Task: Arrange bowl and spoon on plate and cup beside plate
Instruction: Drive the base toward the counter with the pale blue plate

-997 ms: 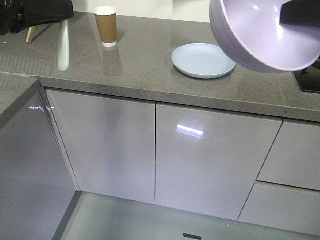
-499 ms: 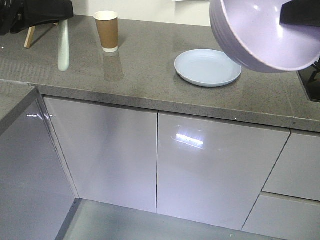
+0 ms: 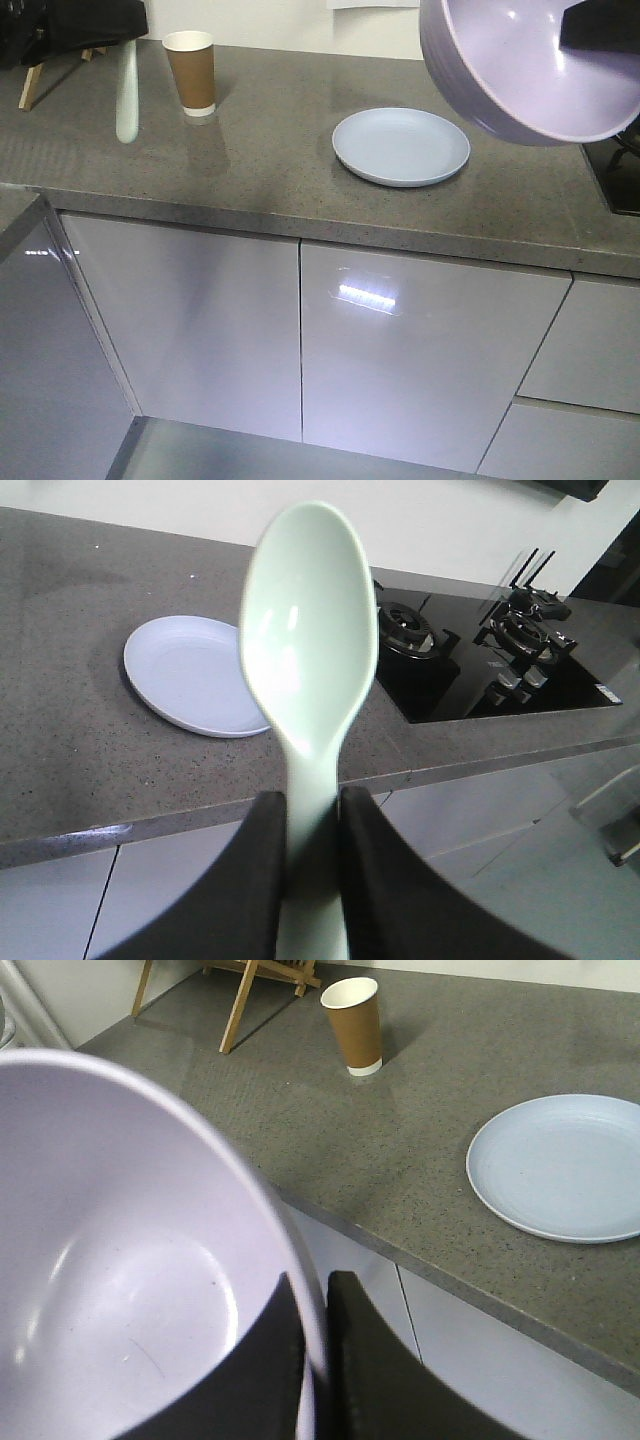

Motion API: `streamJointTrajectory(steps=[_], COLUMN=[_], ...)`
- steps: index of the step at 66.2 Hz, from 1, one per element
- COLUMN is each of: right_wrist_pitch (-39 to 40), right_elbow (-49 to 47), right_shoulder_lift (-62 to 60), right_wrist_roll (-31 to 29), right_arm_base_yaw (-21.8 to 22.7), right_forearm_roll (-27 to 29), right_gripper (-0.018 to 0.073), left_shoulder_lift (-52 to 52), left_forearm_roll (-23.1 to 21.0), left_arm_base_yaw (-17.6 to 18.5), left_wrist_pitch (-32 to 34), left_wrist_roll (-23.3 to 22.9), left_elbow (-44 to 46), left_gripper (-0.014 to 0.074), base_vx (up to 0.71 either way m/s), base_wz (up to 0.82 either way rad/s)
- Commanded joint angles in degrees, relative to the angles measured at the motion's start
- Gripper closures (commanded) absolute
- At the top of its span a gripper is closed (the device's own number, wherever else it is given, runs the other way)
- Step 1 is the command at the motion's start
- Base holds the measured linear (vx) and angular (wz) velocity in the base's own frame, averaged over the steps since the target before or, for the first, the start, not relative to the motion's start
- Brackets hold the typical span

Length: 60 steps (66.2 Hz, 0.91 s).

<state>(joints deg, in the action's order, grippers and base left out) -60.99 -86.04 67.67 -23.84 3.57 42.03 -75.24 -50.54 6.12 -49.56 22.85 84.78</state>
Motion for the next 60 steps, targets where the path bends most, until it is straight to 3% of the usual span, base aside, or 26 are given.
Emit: streamJointTrajectory(steps=[1, 60], right_wrist_pitch=[3.0, 3.0], right_elbow=[-1.7, -1.7], right_shoulder_lift=[-1.2, -1.2], right_wrist_roll=[-0.2, -0.2], right_arm_base_yaw=[0.2, 0.2], right_forearm_roll=[2.8, 2.8], right_gripper=[0.0570, 0.0570], left_shoulder_lift=[1.6, 1.6], left_forearm_roll=[-3.2, -3.2], left_arm_base_yaw=[-0.1, -0.1], left_wrist_pitch=[2.3, 2.3], left_wrist_roll=[0.0, 0.0], left_elbow=[1.4, 1.4], left_gripper=[0.0603, 0.0603], base_vx=[0.07, 0.06], base_wz=[-0.06, -0.07])
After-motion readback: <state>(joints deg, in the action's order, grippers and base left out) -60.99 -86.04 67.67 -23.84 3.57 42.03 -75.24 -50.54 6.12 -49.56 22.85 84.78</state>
